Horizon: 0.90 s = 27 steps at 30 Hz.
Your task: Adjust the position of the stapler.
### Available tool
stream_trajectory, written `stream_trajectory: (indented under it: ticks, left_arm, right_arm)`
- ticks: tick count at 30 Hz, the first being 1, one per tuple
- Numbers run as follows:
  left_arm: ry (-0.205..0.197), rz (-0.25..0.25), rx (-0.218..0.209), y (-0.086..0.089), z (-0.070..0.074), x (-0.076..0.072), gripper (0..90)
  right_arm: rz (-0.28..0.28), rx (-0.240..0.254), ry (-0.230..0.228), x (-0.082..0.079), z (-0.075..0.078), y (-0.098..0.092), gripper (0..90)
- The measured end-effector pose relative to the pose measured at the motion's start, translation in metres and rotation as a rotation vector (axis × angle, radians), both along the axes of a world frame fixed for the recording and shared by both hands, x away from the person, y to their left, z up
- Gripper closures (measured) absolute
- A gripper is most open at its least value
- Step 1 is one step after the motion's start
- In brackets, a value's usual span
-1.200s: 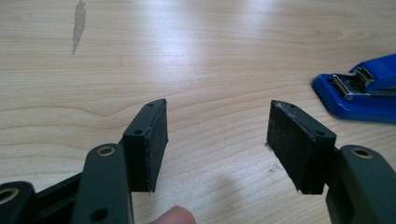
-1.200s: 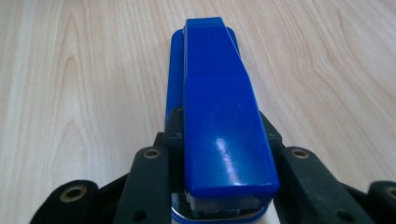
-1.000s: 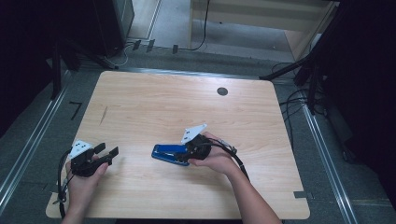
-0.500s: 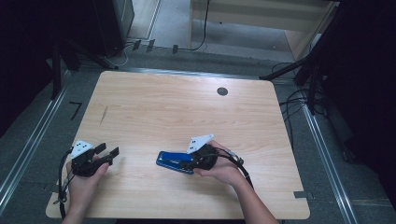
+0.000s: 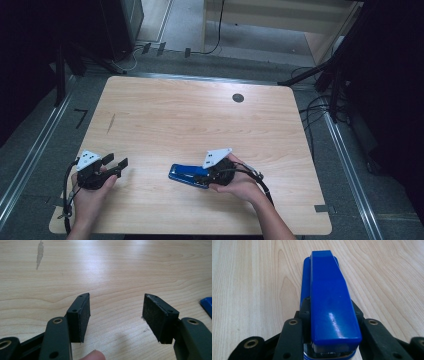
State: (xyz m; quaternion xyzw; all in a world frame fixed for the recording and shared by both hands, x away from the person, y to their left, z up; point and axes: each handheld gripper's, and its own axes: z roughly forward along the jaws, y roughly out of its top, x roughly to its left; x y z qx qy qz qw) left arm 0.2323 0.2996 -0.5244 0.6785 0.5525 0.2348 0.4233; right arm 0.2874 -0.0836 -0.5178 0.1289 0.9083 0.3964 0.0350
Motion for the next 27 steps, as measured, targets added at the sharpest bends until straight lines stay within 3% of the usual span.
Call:
stream_trajectory:
  ticks: [2, 4, 6, 8, 12, 17, 18, 19, 20, 21, 22, 23, 24, 25, 27]
  left_arm:
    - [0.000, -0.002, 0.003, 0.000, 0.000, 0.000, 40.3]
    - [-0.001, 0.004, 0.005, 0.000, 0.000, 0.000, 40.6]
    - [0.004, 0.017, 0.005, 0.000, 0.001, 0.000, 42.1]
    - [0.008, 0.026, 0.002, 0.001, 0.001, 0.000, 43.6]
    - [0.008, 0.025, -0.044, -0.003, 0.005, -0.001, 47.3]
    - [-0.020, -0.020, 0.007, -0.026, 0.010, -0.006, 54.8]
    - [-0.017, -0.036, 0.003, -0.036, 0.011, -0.006, 56.4]
    - [-0.017, -0.036, 0.003, -0.036, 0.011, -0.006, 57.8]
    - [-0.015, -0.062, -0.007, -0.047, 0.012, -0.007, 59.6]
    - [-0.015, -0.062, -0.007, -0.047, 0.012, -0.007, 60.6]
    - [-0.017, -0.083, -0.002, -0.054, 0.013, -0.008, 62.4]
    - [-0.019, -0.096, 0.002, -0.059, 0.014, -0.009, 62.4]
    - [-0.024, -0.127, 0.010, -0.070, 0.015, -0.011, 64.8]
    - [-0.024, -0.127, 0.010, -0.070, 0.015, -0.011, 65.7]
    - [-0.032, -0.166, 0.014, -0.081, 0.017, -0.015, 67.9]
  right_arm:
    - [-0.018, 0.018, -0.003, -0.002, -0.001, -0.001, 62.7]
    - [-0.044, 0.050, 0.004, -0.002, 0.000, -0.004, 50.0]
    - [-0.072, 0.100, 0.001, -0.004, 0.005, -0.010, 43.3]
    - [-0.091, 0.116, 0.015, -0.005, 0.009, -0.014, 35.8]
    - [-0.110, 0.150, 0.000, -0.015, 0.015, -0.023, 34.7]
    - [-0.163, 0.195, -0.007, -0.027, 0.018, -0.036, 34.7]
    - [-0.216, 0.244, 0.007, -0.033, 0.017, -0.047, 35.4]
    - [-0.216, 0.244, 0.007, -0.033, 0.017, -0.047, 35.4]
    - [-0.261, 0.281, 0.010, -0.039, 0.014, -0.056, 36.4]
    - [-0.261, 0.281, 0.010, -0.039, 0.014, -0.056, 36.4]
    - [-0.304, 0.297, 0.007, -0.044, 0.011, -0.064, 37.8]
    - [-0.304, 0.297, 0.007, -0.044, 0.011, -0.064, 37.8]
    - [-0.350, 0.269, -0.015, -0.048, 0.008, -0.071, 38.1]
    - [-0.363, 0.261, -0.019, -0.050, 0.007, -0.073, 38.1]
    - [-0.384, 0.261, -0.008, -0.053, 0.006, -0.077, 38.1]
